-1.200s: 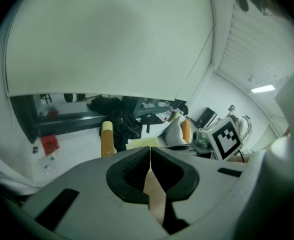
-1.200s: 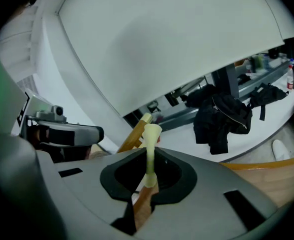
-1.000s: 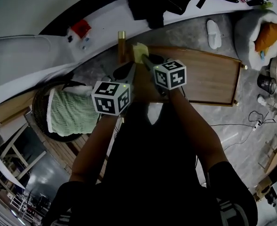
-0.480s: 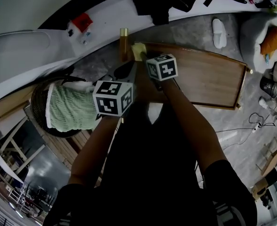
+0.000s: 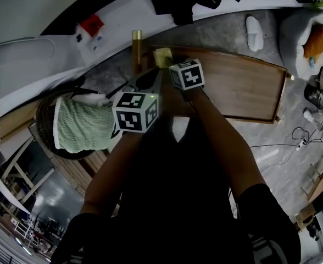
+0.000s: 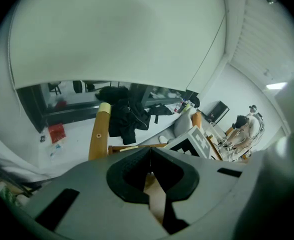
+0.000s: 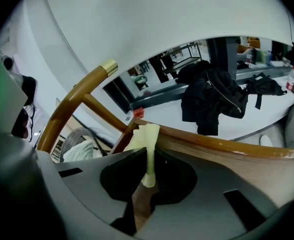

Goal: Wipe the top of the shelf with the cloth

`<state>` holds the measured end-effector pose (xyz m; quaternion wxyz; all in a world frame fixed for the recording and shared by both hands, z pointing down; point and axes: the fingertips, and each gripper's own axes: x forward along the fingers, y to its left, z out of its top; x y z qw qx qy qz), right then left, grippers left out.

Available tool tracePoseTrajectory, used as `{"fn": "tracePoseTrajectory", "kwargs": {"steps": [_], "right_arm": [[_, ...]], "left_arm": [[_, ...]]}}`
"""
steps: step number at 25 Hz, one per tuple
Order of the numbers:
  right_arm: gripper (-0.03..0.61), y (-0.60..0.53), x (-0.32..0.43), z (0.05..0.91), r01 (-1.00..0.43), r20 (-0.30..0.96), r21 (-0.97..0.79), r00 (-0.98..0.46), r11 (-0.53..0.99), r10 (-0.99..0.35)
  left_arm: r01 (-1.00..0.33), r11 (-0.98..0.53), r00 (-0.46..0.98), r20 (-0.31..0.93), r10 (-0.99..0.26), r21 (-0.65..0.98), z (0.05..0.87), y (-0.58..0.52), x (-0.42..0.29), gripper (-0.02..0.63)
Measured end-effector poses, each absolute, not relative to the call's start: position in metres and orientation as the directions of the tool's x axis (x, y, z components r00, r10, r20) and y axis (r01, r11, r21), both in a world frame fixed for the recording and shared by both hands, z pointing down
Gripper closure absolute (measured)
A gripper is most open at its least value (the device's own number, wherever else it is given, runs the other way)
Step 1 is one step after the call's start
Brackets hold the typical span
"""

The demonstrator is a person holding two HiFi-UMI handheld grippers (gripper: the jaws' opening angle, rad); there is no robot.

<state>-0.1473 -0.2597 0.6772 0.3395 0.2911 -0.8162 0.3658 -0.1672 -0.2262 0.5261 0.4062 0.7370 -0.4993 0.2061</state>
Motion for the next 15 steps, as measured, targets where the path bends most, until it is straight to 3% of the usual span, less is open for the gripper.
{"fn": "tracePoseTrajectory", "kwargs": {"steps": [15], "right_arm": [[0.534, -0.264, -0.065, 0.675, -0.77, 0.789, -0.367, -0.555, 0.521, -0.264]], "left_arm": [[-0.912, -0.177, 0.405, 0.751, -0.521, 0.369, 0.556, -0.235, -0.115, 0.6]]}}
